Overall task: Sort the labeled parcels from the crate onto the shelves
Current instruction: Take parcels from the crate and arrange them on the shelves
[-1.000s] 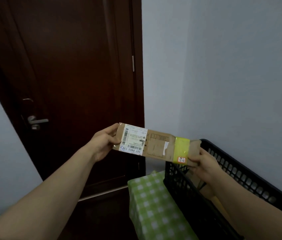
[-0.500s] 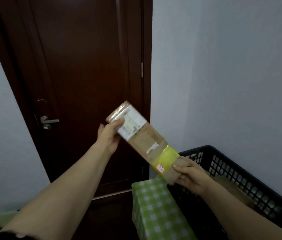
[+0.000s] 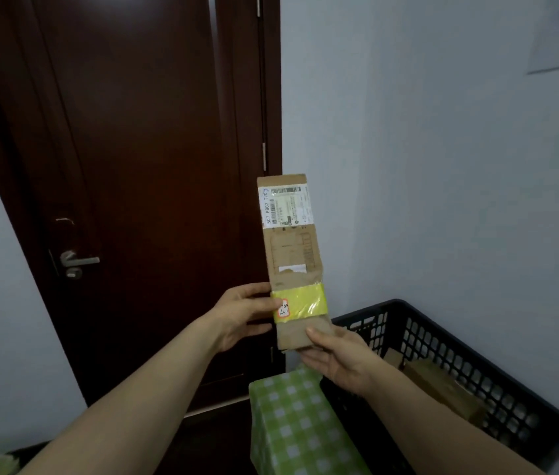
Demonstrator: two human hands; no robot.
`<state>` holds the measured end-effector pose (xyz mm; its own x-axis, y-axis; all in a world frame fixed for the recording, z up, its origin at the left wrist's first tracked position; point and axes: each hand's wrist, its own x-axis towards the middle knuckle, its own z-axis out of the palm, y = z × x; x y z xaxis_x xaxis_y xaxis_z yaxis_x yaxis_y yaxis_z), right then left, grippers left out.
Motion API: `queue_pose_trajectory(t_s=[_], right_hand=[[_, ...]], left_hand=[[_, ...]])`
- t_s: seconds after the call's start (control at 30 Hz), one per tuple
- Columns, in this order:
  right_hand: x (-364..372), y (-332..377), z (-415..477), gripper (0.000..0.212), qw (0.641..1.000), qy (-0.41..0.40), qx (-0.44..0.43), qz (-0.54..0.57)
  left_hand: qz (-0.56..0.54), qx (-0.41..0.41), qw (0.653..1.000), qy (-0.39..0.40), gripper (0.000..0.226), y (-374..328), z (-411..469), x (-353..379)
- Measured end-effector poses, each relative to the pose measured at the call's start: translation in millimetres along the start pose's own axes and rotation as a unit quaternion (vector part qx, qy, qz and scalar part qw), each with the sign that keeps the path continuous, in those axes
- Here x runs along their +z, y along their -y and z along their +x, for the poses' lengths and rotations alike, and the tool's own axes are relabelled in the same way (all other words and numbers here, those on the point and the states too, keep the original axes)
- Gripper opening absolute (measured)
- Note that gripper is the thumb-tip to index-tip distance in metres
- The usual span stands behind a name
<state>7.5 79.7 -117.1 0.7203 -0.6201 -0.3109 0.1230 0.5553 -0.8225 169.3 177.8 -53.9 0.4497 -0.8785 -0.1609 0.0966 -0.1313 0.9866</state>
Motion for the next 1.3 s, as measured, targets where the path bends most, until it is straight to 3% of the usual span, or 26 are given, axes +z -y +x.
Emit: queue_pose_trajectory(t_s=[0.13,0.27,0.37,0.5,0.6,0.7,0.97,1.1,1.3], right_hand=[[-3,11,-4,0.054,0.994,-0.026,-0.011,-0.104],[-6,40,-5,0.066,0.994,-0.071,-0.070,-0.050],[-5,59,-6,0.081,0.995,-0.056,-0.080,0.007],[5,54,-7,0.045,0.998,-0.024,-0.061,-0.007],[3,42,-3,0.029,0.995,-0.030,-0.076,0.057],[-4,37,2,0.025,0.990,-0.035,-0.083,0.107],[2,27,9,0.030,0.986,-0.023,-0.072,0.149],[0,29,9,0.037,0.987,-0.070,-0.082,0.120],[-5,36,3,0.018,0.979,-0.154,-0.105,0.086]], left_hand=[[0.033,0.027,0.998,-0.034,0.043,-7,0,-5],[0.134,0.027,0.990,-0.018,0.034,-19,-7,-15],[0.189,0.020,0.982,0.013,0.034,-25,-11,-21],[0.202,0.029,0.979,0.022,0.036,-25,-10,-21],[0.213,0.034,0.977,-0.006,0.050,-21,-8,-29],[0.217,0.015,0.976,-0.011,0.061,-18,-10,-44],[0.145,0.002,0.989,0.001,0.048,-21,-13,-53],[0.157,0.019,0.987,-0.027,0.051,-22,-13,-57],[0.198,0.017,0.979,-0.038,0.052,-22,-17,-69]])
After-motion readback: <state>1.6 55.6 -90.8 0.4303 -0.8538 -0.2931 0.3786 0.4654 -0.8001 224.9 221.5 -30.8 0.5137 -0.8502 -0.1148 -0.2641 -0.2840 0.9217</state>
